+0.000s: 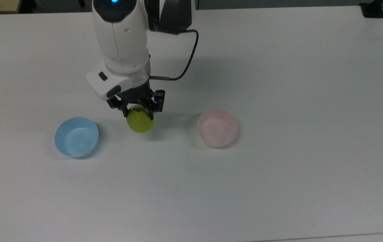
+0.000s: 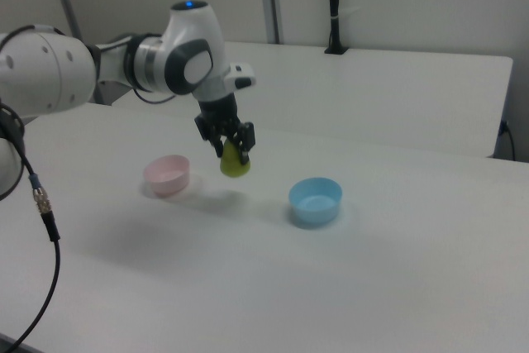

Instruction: Pick up a pear from the bowl

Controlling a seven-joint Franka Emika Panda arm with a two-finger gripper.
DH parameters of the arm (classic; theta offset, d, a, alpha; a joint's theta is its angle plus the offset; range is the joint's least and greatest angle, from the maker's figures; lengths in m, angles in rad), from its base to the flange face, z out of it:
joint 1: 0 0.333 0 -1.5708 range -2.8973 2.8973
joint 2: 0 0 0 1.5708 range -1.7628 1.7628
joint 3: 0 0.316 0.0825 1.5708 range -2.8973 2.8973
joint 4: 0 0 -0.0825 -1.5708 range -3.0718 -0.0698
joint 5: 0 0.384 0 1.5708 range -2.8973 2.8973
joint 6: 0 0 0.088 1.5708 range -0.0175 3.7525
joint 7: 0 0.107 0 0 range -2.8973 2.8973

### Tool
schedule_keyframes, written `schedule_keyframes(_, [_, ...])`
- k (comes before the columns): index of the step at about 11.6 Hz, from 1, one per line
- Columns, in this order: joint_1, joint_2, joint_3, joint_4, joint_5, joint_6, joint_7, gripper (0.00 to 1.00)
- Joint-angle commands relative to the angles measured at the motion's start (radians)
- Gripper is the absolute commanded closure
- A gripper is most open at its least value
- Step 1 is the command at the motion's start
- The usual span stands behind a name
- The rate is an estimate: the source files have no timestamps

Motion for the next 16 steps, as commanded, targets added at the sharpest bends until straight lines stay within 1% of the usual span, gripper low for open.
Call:
schedule_keyframes(1, [0.036, 0.067, -0.023, -0.025, -0.013, 0.107, -0.017, 0.56])
schedule_keyframes(2, [0.041, 0.084, -0.025, -0.03, -0.015, 0.115, -0.019, 0.52])
schedule_keyframes(3, [0.041, 0.094, -0.028, -0.03, -0.018, 0.124, -0.019, 0.44])
schedule_keyframes(4, [0.042, 0.094, -0.029, -0.03, -0.018, 0.13, -0.017, 0.19])
schedule_keyframes(5, [0.042, 0.09, -0.029, -0.03, -0.018, 0.129, -0.016, 0.0])
schedule_keyframes(6, [0.046, 0.079, -0.039, -0.028, -0.016, 0.123, -0.011, 0.0])
schedule_keyframes(7, [0.046, 0.041, -0.046, -0.03, -0.016, 0.112, -0.011, 0.0])
schedule_keyframes(8, [0.046, -0.012, -0.046, -0.039, -0.016, 0.07, -0.007, 0.0])
schedule_keyframes(10, [0.044, -0.14, -0.045, -0.057, -0.016, -0.102, -0.008, 0.0])
schedule_keyframes(11, [0.046, -0.204, -0.045, -0.088, -0.018, -0.162, -0.011, 0.0])
schedule_keyframes(13, [0.038, -0.331, -0.045, -0.152, -0.025, -0.224, -0.01, 0.0])
schedule_keyframes(14, [0.038, -0.371, -0.045, -0.171, -0.045, -0.259, -0.008, 0.0])
schedule_keyframes(16, [0.036, -0.402, -0.043, -0.18, -0.052, -0.303, -0.007, 0.0])
